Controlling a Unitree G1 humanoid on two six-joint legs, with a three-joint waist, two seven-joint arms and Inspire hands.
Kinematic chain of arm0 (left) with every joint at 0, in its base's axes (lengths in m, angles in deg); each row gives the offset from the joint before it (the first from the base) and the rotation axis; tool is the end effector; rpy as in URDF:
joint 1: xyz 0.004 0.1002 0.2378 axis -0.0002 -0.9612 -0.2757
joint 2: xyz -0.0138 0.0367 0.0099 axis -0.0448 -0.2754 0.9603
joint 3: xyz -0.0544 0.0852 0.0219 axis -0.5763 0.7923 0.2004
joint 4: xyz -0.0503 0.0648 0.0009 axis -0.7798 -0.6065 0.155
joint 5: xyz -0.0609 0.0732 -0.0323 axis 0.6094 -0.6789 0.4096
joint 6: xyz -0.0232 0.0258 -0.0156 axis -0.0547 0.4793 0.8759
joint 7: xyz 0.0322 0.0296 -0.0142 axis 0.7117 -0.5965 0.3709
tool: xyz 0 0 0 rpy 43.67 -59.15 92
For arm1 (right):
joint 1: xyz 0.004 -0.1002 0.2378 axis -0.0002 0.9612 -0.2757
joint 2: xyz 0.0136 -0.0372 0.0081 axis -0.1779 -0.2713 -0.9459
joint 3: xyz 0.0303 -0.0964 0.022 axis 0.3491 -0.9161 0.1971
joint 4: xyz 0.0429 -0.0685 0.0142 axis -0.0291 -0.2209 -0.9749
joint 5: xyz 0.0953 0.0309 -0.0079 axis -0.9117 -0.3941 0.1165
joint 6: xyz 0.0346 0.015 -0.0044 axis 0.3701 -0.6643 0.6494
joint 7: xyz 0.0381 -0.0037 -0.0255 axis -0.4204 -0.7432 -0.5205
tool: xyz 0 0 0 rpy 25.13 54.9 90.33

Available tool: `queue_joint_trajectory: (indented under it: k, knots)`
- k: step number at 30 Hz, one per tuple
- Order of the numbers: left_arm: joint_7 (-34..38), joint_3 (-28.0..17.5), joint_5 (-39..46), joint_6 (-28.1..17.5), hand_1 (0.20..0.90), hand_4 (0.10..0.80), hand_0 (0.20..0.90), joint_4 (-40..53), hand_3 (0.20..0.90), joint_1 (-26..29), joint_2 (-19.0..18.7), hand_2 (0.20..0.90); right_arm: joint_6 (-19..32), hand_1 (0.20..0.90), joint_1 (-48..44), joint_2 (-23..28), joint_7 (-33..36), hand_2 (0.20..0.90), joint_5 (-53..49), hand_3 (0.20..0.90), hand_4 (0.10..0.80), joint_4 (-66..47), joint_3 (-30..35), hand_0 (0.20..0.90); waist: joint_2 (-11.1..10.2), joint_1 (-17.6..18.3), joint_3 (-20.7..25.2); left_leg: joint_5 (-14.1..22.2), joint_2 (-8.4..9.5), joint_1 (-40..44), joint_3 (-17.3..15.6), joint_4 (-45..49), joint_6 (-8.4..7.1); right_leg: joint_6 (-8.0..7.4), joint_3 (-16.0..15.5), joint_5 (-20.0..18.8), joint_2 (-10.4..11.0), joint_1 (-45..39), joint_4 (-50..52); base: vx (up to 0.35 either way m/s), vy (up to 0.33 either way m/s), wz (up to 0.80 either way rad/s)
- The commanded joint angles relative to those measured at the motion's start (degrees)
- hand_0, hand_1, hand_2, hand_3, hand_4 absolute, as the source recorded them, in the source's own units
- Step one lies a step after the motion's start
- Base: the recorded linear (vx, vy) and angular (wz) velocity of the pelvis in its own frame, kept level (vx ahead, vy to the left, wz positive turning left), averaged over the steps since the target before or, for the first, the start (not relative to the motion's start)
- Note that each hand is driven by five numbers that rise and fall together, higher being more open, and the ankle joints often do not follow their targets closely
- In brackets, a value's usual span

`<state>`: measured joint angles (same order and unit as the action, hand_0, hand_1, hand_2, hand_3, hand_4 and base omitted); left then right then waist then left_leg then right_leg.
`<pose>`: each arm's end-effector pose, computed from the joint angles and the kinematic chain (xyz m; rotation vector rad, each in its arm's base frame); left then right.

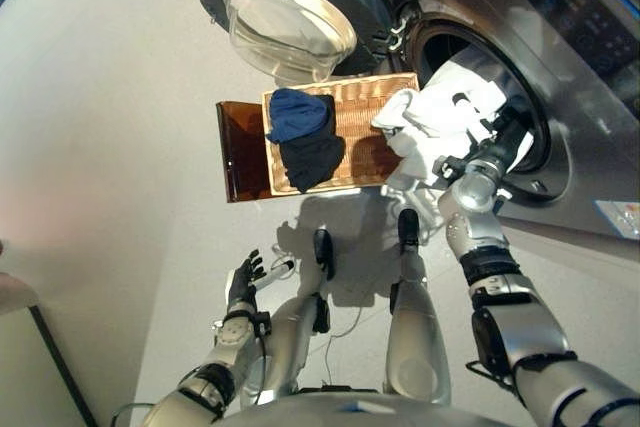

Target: Pick up the clothes and place them into the washing machine

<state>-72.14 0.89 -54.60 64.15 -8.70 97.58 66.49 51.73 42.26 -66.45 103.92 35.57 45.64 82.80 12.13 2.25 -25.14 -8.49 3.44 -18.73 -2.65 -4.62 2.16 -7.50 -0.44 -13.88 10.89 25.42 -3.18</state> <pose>0.1614 0.1370 -0.0879 -0.0695 0.6650 0.2031 0.3179 -0.2123 0.1032 0.1828 -0.1413 -0.7523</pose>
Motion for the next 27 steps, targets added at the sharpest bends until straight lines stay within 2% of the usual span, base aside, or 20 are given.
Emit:
queue_joint_trajectory:
  k: [1,12,20,27]
  knots:
    - [0.3,1.9,-0.8,-1.7,0.9,0.8,0.9,-1.7,0.9,-1.0,-1.3,0.9,8.8,0.2,-9.3,6.8,0.9,0.2,-1.3,0.2,0.3,-1.3,0.9,0.2,-0.9,-0.9,3.0,6.3,0.28,2.4,3.0,1.8,-4.13,-1.33,1.4,8.1,3.8,1.5,8.7,0.0,0.0,0.0]
    - [-1.8,3.5,1.0,-1.5,0.9,0.8,0.9,0.2,0.9,-1.6,-2.0,0.9,10.5,0.2,-22.9,12.3,-2.4,0.2,-14.9,0.2,0.3,11.2,1.3,0.2,1.6,-2.5,2.7,5.5,0.57,1.1,2.9,0.8,-4.75,-0.74,2.3,8.4,3.5,3.8,9.3,0.003,-0.006,-0.02]
    - [-3.0,4.7,3.0,-1.5,0.9,0.8,0.9,1.2,0.9,-1.6,-2.1,0.9,14.5,0.2,-31.9,14.6,-5.4,0.2,-29.6,0.2,0.3,17.4,4.4,0.2,4.6,-4.0,2.8,4.8,0.98,-1.2,2.9,-0.4,-5.44,-0.58,3.2,9.0,3.5,7.5,9.9,0.01,-0.007,0.0]
    - [-3.4,5.9,4.3,-1.5,0.9,0.8,0.9,1.6,0.9,-1.0,-1.7,0.9,17.9,0.2,-37.9,16.0,-7.5,0.2,-39.8,0.2,0.3,19.9,6.9,0.2,6.1,-5.0,3.1,4.4,1.38,-3.1,3.0,-0.4,-5.72,-0.49,3.9,8.8,3.6,9.9,10.4,0.007,-0.005,-0.01]
